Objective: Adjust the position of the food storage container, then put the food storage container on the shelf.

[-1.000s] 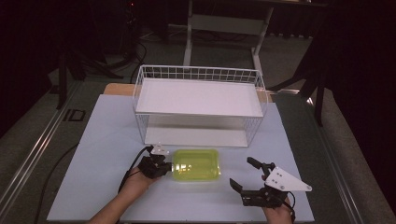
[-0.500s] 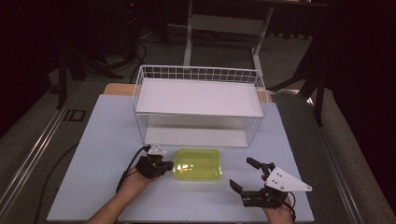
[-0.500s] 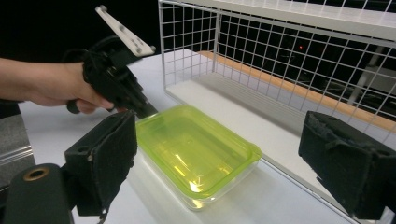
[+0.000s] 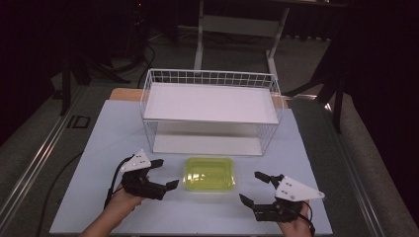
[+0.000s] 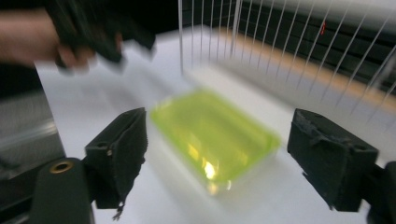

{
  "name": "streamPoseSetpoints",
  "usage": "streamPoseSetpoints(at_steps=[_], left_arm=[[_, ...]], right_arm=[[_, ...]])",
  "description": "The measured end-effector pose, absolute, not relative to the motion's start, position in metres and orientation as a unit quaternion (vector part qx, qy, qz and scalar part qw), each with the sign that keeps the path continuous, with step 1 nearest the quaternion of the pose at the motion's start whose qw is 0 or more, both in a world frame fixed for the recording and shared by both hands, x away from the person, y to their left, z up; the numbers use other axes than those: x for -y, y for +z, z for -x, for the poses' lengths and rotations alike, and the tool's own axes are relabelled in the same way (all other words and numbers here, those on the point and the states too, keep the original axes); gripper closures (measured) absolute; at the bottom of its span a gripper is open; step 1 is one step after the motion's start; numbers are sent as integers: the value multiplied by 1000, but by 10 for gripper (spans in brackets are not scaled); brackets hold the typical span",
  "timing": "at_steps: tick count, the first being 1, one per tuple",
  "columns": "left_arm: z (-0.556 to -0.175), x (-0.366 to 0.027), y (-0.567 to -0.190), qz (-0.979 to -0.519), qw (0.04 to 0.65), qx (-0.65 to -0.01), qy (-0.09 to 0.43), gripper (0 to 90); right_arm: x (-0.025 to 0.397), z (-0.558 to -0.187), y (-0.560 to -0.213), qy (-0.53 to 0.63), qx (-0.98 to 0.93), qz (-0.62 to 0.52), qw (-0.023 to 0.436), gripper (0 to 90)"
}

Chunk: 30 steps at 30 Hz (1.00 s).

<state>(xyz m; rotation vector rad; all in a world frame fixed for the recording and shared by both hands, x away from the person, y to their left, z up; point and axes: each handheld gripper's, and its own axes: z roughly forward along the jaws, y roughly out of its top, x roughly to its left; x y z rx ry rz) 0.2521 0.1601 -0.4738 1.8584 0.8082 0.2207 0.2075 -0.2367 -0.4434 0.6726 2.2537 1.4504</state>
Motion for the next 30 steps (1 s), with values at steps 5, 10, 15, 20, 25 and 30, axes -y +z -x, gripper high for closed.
streamPoseSetpoints(at_steps=[5,10,15,20,25,30], left_arm=[[-258,-152,-463,-763,554,-320,89,59],[-268,-144,-462,-766,549,-325,78,63],[-278,-133,-466,-777,522,-346,63,63],[-284,-120,-471,-794,494,-347,67,63],[-292,-113,-476,-795,483,-363,50,64],[-298,-110,-482,-794,474,-378,52,124]], right_arm=[[230,-220,-444,515,-799,-262,166,179],[230,-234,-438,495,-799,-288,184,119],[228,-257,-439,490,-783,-347,162,115],[222,-272,-451,479,-778,-377,149,116],[215,-286,-463,464,-778,-405,121,117],[213,-294,-471,454,-773,-430,107,120]])
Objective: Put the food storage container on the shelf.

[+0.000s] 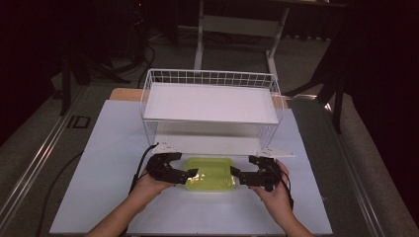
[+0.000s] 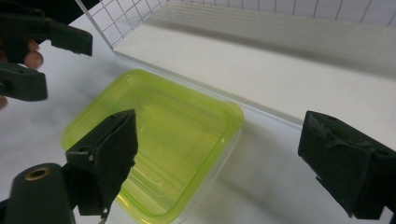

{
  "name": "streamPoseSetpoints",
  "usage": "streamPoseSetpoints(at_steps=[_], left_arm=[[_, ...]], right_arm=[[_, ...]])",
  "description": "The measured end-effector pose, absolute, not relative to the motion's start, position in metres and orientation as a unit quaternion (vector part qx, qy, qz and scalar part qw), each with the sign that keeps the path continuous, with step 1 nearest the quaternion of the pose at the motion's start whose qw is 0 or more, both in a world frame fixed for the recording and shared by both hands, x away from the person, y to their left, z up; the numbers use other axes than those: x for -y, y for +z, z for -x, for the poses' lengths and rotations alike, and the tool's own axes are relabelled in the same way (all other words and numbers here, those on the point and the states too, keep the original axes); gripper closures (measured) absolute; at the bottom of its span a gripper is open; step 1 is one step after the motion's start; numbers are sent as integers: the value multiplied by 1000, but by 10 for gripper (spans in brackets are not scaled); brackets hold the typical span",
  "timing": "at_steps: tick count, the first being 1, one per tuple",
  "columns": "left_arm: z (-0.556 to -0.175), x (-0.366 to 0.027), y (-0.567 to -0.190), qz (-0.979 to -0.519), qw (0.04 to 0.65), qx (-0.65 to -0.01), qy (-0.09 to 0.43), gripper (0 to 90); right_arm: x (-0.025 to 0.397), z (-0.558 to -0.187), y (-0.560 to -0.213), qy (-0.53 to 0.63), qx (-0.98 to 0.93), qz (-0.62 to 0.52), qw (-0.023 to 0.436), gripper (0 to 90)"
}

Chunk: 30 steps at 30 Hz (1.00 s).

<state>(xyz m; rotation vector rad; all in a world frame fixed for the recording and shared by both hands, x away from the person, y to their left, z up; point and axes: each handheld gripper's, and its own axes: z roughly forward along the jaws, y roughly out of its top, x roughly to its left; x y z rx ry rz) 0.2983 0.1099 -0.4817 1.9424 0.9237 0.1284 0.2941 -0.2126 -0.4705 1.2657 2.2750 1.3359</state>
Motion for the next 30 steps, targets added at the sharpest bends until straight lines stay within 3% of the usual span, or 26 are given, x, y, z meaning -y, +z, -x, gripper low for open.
streamPoseSetpoints(at_steps=[9,16,25,30], left_arm=[[-304,-109,-501,-784,457,-421,21,167],[-306,-109,-510,-782,436,-447,6,311],[-305,-112,-516,-778,419,-468,-10,555],[-305,-115,-516,-774,423,-471,-17,621]], right_arm=[[207,-301,-486,427,-778,-452,83,183],[204,-309,-502,404,-779,-476,50,235],[199,-310,-508,392,-762,-514,-26,499],[200,-308,-508,386,-763,-518,-33,644]])
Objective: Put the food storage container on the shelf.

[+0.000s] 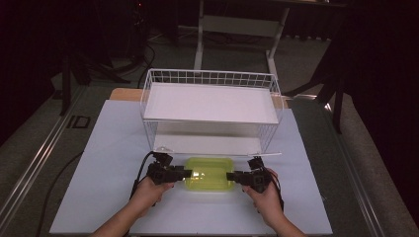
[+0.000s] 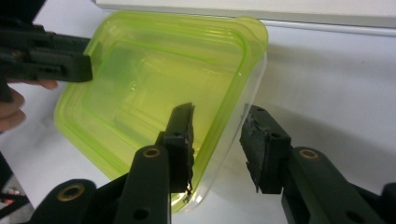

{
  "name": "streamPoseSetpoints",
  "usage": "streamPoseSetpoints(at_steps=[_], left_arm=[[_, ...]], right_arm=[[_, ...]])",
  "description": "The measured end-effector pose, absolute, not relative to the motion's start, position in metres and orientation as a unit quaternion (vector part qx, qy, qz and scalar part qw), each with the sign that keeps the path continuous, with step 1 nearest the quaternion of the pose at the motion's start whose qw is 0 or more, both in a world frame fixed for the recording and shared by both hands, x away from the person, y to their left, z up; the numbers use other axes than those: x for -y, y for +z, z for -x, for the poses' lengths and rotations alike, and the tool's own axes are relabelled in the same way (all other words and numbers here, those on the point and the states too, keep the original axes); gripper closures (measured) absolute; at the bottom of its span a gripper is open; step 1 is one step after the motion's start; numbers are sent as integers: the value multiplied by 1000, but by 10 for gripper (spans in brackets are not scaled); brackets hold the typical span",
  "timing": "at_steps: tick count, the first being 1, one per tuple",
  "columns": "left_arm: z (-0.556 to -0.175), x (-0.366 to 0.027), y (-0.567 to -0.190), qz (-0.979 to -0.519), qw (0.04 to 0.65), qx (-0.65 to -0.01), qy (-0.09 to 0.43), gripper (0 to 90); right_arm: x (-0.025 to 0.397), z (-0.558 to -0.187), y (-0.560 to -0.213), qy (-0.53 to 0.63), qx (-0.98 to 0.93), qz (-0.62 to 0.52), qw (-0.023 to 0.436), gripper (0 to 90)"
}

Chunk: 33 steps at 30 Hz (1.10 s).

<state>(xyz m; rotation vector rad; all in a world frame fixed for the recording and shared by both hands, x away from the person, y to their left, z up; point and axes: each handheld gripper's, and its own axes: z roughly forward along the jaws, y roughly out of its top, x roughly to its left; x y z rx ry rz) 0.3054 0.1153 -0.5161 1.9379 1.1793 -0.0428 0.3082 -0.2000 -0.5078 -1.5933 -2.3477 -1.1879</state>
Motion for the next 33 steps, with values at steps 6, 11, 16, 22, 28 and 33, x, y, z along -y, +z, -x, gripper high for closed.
streamPoseSetpoints(at_steps=[6,11,16,22,28,33], left_arm=[[-303,-113,-512,-778,418,-468,-16,653],[-299,-113,-510,-780,417,-467,-16,671],[-293,-113,-508,-780,418,-466,-19,706],[-281,-111,-503,-792,410,-452,-9,727],[-275,-109,-502,-795,409,-448,6,734],[-271,-109,-501,-782,411,-468,4,763]], right_arm=[[202,-305,-505,-387,761,520,32,701],[202,-303,-504,-388,759,522,30,714],[203,-299,-502,-391,756,523,40,742],[203,-291,-499,-393,759,518,39,771],[203,-287,-498,-395,758,517,40,784],[205,-283,-499,-403,752,519,51,796]])
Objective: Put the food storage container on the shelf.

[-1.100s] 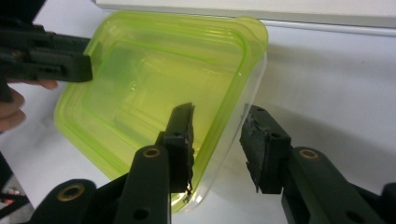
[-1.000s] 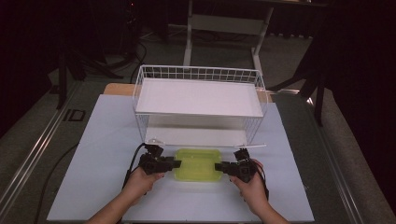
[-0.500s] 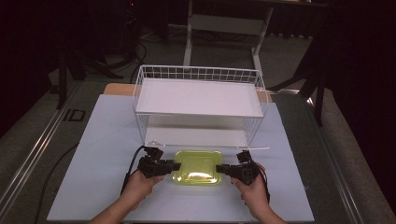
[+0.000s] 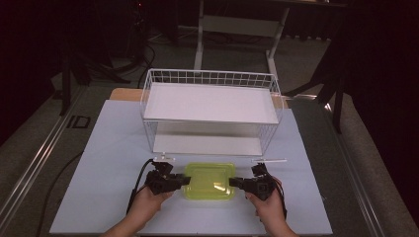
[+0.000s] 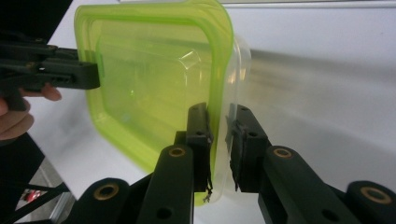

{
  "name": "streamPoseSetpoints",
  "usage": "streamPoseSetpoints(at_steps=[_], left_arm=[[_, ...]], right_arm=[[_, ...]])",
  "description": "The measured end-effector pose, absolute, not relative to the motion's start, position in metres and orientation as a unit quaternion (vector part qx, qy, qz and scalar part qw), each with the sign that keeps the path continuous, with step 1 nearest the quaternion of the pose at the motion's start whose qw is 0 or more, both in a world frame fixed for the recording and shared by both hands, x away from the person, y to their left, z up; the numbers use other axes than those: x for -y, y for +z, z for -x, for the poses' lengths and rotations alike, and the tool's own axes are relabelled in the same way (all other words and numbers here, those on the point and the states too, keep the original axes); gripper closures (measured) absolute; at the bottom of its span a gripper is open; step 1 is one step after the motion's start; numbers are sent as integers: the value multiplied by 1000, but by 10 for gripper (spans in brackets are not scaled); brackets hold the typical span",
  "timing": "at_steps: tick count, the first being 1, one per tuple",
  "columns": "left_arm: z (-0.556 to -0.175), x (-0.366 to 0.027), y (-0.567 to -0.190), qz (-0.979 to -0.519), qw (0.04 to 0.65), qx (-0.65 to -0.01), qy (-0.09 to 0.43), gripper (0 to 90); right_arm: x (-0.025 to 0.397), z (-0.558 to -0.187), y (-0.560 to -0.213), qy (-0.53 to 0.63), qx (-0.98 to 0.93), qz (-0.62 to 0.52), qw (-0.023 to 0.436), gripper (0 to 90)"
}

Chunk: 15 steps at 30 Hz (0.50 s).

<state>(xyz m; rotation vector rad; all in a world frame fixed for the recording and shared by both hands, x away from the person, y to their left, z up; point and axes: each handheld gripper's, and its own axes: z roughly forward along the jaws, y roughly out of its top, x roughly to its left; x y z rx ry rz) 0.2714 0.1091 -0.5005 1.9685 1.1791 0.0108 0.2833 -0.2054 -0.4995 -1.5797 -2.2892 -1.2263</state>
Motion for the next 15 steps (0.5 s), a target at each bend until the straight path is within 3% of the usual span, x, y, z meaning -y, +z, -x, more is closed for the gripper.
streamPoseSetpoints(at_steps=[15], left_arm=[[-279,-115,-481,-758,448,-473,33,800]], right_arm=[[202,-288,-483,-426,753,500,31,801]])
